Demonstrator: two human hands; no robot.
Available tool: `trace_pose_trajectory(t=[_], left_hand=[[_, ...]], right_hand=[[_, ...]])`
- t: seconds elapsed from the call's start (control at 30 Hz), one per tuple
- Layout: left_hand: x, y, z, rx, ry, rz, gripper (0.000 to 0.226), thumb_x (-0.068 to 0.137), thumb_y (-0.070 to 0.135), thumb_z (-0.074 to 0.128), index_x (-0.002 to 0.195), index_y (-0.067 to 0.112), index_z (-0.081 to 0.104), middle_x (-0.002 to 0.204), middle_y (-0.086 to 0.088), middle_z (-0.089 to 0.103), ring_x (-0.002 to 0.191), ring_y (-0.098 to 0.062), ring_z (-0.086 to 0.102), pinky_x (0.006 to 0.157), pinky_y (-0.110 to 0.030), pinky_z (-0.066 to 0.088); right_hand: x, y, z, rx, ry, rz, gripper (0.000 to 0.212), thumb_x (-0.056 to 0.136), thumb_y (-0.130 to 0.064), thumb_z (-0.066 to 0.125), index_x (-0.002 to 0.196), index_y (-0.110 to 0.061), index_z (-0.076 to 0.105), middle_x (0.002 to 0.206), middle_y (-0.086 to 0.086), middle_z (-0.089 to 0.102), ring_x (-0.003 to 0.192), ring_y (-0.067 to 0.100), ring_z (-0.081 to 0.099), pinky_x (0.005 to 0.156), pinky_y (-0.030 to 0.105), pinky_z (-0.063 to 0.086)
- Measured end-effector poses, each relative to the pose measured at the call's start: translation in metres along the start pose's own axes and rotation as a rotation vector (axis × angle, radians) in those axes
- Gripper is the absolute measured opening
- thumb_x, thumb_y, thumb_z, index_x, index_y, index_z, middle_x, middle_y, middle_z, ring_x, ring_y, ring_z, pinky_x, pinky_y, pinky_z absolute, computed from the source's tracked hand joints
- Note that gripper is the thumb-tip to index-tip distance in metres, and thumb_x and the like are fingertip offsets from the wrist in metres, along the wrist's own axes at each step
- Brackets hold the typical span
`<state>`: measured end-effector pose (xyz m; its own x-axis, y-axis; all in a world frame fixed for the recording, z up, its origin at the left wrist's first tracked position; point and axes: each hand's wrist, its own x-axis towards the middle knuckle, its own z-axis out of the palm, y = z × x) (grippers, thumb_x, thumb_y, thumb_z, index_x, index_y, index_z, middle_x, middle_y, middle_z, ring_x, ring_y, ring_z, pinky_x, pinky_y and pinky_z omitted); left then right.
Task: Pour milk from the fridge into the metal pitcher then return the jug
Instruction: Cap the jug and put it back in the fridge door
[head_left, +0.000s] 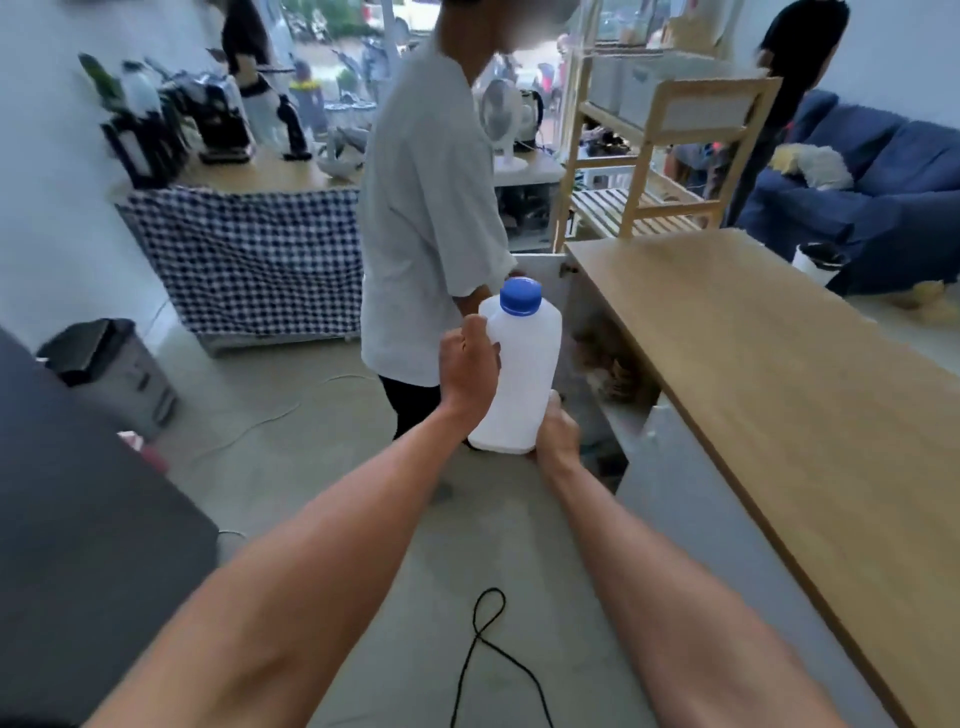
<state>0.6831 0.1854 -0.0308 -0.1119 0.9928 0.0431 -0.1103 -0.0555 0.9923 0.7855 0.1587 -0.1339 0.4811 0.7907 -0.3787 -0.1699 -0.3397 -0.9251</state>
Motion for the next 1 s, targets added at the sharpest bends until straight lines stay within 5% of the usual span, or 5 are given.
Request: trace_pose_trajectory(t=[0.17,0.37,0.6,0.8,1.0], left_hand=[[0.023,0.016,-0.126,0.092,0.195,0.042,0.053,0.092,0.031,0.038,0.039,0.026,0.043,0.044,0.007,0.042,0.048,-0.017,0.037,0.055,-0.035,0.032],[0.018,0.034,-0.256,0.130,0.429,0.076,0.049,0.090,0.029,0.037,0.042,0.026,0.042,0.048,0.006,0.043,0.051,-0.018,0.039,0.057,-0.037,0.032],[-0.002,0.058,-0.370,0.145,0.719,0.118,0.055,0.100,0.017,0.039,0.045,0.025,0.034,0.043,0.009,0.038,0.042,-0.009,0.033,0.048,-0.025,0.027],[-0.020,0.072,-0.445,0.156,0.932,0.153,0.053,0.092,0.025,0.040,0.039,0.025,0.037,0.046,0.005,0.039,0.049,-0.017,0.034,0.053,-0.031,0.027],[-0.029,0.077,-0.504,0.157,1.154,0.167,0.043,0.097,0.020,0.038,0.055,0.018,0.035,0.056,-0.009,0.041,0.054,-0.019,0.037,0.052,-0.030,0.027]], right_hand=[[-0.032,0.008,0.124,-0.084,-0.182,0.013,0.059,0.104,-0.052,0.039,0.117,-0.004,0.073,0.115,0.013,0.074,0.104,0.031,0.069,0.096,0.047,0.056],[-0.100,0.021,0.235,-0.115,-0.440,0.105,0.041,0.094,-0.054,0.049,0.088,-0.020,0.069,0.100,0.008,0.073,0.087,0.030,0.067,0.070,0.038,0.054],[-0.173,0.034,0.338,-0.224,-0.670,0.063,0.044,0.107,-0.050,0.040,0.095,-0.018,0.067,0.104,0.010,0.069,0.090,0.028,0.067,0.079,0.047,0.062],[-0.221,0.045,0.406,-0.293,-0.868,0.069,0.049,0.106,-0.049,0.042,0.115,-0.010,0.070,0.109,0.013,0.072,0.091,0.028,0.071,0.061,0.037,0.060],[-0.253,0.058,0.470,-0.403,-1.065,0.095,0.044,0.104,-0.050,0.045,0.101,-0.014,0.070,0.098,0.008,0.073,0.087,0.024,0.071,0.084,0.049,0.064]])
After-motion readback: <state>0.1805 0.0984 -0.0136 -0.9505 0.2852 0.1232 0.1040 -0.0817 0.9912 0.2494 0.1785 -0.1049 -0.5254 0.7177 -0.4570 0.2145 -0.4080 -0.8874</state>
